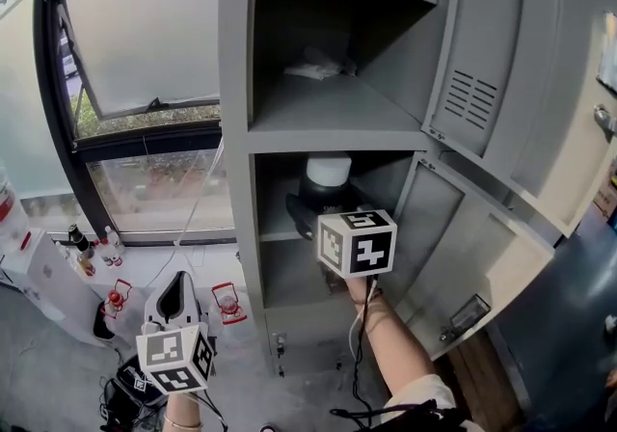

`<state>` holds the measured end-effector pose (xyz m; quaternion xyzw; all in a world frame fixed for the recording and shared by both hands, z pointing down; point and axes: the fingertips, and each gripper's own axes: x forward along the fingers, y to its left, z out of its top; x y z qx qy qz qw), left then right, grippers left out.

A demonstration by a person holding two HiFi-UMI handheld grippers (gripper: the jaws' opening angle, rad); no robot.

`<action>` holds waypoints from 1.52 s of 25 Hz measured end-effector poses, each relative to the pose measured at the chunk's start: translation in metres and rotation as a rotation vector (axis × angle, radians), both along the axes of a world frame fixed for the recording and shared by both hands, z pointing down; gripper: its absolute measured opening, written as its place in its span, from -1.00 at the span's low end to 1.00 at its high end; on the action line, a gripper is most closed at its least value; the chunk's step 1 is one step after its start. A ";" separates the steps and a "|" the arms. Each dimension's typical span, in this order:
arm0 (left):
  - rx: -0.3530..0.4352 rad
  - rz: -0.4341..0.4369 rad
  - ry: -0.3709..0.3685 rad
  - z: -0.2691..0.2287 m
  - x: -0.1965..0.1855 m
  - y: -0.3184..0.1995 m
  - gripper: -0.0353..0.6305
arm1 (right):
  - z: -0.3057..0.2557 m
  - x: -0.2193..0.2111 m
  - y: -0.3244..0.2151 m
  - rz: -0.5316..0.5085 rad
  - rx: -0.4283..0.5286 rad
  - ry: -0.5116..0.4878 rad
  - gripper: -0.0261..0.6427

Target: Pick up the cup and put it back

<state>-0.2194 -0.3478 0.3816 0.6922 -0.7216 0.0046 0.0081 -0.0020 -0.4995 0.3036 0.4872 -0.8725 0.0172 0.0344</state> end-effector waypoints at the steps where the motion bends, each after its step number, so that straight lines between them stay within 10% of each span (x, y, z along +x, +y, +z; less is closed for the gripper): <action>1: -0.001 -0.005 0.000 0.001 -0.001 0.000 -0.87 | 0.000 -0.001 -0.003 -0.001 -0.001 0.001 0.31; 38: -0.022 -0.018 0.009 0.012 -0.004 0.000 -0.87 | 0.026 -0.009 -0.044 0.041 -0.005 0.092 0.35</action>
